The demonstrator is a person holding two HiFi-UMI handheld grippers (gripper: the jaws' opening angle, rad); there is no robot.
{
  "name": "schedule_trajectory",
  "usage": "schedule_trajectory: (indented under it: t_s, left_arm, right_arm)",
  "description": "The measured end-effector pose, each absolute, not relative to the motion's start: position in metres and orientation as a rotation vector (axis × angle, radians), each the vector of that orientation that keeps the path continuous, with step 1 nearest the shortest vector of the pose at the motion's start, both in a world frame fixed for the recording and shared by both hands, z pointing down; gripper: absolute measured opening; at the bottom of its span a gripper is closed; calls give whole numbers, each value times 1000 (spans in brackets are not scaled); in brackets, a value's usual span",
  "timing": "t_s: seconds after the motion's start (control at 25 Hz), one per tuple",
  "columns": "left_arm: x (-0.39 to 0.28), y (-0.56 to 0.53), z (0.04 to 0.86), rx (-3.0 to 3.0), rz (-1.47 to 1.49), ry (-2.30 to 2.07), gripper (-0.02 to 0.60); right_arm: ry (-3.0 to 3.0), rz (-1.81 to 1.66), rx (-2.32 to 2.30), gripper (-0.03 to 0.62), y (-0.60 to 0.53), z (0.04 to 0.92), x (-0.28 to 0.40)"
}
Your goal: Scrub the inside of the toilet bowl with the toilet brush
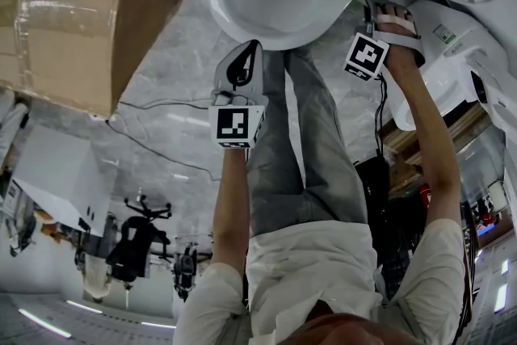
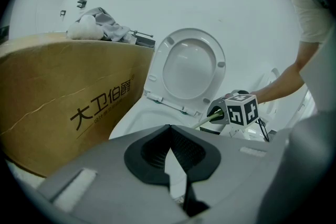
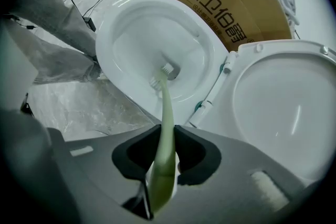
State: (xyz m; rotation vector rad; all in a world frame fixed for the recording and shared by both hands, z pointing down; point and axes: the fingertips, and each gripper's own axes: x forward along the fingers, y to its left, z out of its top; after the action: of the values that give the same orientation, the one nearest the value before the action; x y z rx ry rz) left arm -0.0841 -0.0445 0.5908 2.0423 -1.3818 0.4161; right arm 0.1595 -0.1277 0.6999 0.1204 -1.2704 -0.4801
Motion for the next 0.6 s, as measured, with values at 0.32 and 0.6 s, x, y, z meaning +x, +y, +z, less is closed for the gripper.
schedule_trajectory:
  t_s: [0.32,0.6]
  left_arm:
    - [-85,-47,594,2038,419,-1368,17]
    - [-80,-52,593,2040,412,-1353,17]
  right_arm:
    - [-1283,-322,219,83,-145,703,171]
    - [-1361,54,400,83,-146,707,167]
